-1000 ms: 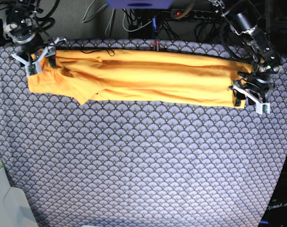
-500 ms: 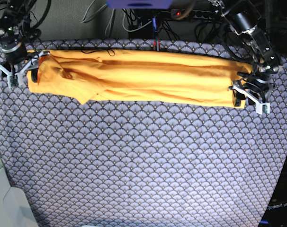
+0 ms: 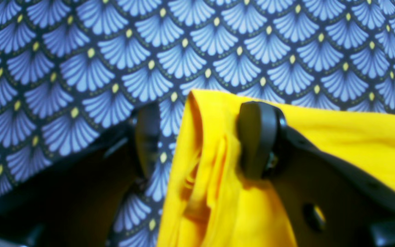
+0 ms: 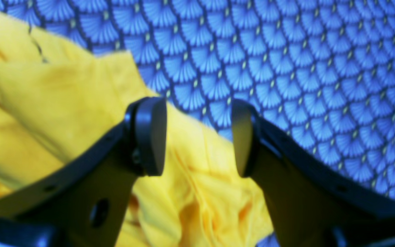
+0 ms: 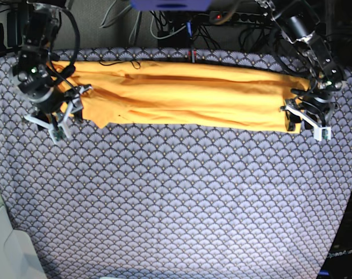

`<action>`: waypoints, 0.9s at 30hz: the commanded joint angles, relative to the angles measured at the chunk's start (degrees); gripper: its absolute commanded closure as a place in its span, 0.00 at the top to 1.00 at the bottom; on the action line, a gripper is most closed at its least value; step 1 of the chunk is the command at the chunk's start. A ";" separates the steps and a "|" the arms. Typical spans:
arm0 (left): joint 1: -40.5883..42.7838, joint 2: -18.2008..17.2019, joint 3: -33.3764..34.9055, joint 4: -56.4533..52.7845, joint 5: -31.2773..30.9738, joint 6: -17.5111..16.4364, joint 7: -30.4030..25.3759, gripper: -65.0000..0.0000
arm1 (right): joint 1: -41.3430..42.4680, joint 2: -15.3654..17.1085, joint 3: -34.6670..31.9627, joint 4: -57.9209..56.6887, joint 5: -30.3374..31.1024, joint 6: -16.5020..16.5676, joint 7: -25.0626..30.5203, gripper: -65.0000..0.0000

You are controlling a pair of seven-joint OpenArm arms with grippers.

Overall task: Fold the T-shirt properly
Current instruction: 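Move the right gripper inward along the strip and grasp the fabric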

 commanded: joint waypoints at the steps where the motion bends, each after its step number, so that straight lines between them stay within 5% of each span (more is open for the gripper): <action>1: 0.18 -0.21 0.02 -0.06 2.47 0.93 3.53 0.55 | 1.28 1.25 -0.82 0.66 0.66 -0.21 0.30 0.49; 27: 0.09 -0.12 -0.07 -0.06 2.21 1.19 3.53 0.55 | 7.87 1.34 -9.08 -10.42 0.92 -0.21 -2.86 0.49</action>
